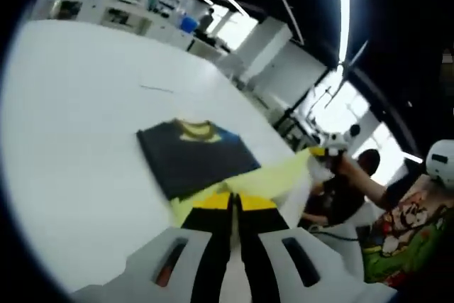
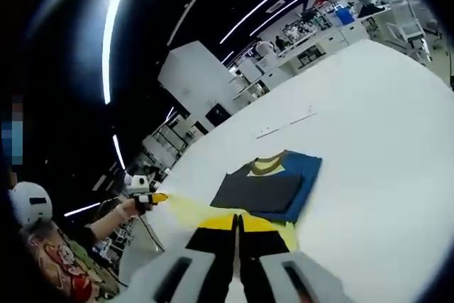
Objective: Fold the garment on the visible template until the final outline fits inside the template.
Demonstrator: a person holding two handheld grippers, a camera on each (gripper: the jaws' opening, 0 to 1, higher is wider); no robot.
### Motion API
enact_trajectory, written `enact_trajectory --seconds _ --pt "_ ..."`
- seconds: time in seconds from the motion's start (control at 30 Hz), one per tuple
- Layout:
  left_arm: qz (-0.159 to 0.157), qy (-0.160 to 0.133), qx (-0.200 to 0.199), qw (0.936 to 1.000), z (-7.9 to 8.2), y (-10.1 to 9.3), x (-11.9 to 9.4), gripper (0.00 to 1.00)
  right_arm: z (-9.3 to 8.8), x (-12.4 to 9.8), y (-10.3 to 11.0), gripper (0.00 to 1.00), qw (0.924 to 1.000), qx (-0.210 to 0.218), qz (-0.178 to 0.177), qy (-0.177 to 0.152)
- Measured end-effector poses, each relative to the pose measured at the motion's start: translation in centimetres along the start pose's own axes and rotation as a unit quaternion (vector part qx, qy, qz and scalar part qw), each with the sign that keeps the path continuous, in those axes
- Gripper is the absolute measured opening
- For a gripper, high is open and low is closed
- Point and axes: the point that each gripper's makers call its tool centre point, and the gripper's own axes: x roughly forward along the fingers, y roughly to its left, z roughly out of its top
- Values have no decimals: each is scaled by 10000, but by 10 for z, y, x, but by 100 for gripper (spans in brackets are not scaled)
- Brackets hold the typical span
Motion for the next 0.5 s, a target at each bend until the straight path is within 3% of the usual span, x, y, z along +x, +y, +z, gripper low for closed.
enact_trajectory --seconds 0.23,0.5 --pt "153 -243 -10 9996 38 25 21 0 42 23 -24 0 9998 -91 -152 -130" --pt "428 -498 -236 9976 67 63 45 0 67 51 -59 0 9992 46 -382 -95"
